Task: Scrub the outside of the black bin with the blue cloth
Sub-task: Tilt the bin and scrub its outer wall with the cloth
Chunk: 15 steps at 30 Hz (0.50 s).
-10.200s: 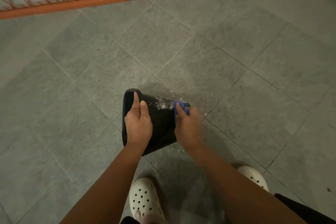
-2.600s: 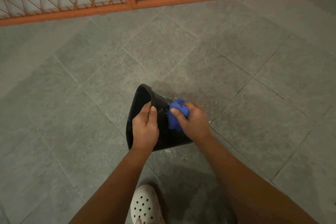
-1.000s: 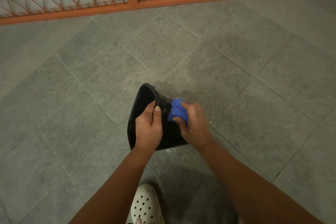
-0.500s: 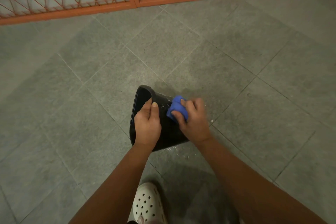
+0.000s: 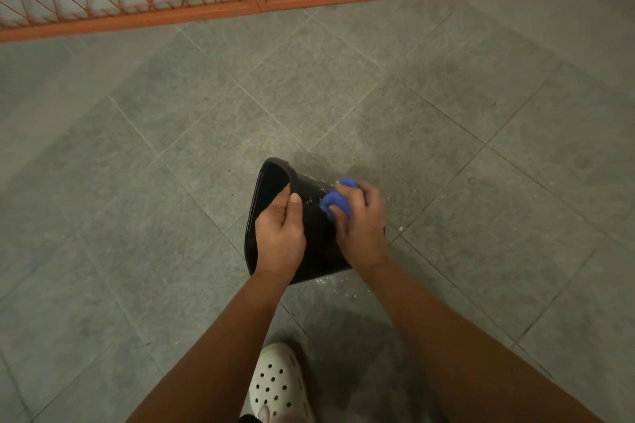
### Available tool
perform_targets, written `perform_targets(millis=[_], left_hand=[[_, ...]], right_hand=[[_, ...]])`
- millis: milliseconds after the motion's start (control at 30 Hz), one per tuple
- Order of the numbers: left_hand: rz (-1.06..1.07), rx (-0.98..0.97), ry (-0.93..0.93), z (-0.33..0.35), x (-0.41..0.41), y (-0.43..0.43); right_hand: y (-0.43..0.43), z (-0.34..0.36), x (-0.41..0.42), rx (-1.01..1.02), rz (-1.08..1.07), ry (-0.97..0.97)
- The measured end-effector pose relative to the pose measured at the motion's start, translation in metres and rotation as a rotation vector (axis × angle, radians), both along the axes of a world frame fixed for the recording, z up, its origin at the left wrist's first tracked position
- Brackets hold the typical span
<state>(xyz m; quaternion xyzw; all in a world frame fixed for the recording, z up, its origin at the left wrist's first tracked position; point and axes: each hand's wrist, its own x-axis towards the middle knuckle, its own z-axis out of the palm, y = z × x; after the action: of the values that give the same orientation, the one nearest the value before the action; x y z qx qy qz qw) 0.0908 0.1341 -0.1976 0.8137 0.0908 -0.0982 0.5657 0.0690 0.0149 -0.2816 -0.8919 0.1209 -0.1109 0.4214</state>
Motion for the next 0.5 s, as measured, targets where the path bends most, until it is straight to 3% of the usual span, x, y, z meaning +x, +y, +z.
perform_targets(millis=[67, 267, 500], left_hand=[[0.021, -0.045, 0.048, 0.0, 0.0, 0.0], [0.021, -0.149, 0.083, 0.0, -0.002, 0.0], [0.003, -0.136, 0.05, 0.001, -0.003, -0.003]], right_hand=[[0.003, 0.0, -0.007, 0.049, -0.077, 0.055], [0.014, 0.015, -0.014, 0.02, 0.083, -0.122], [0.0, 0.011, 0.015, 0.072, -0.04, 0.026]])
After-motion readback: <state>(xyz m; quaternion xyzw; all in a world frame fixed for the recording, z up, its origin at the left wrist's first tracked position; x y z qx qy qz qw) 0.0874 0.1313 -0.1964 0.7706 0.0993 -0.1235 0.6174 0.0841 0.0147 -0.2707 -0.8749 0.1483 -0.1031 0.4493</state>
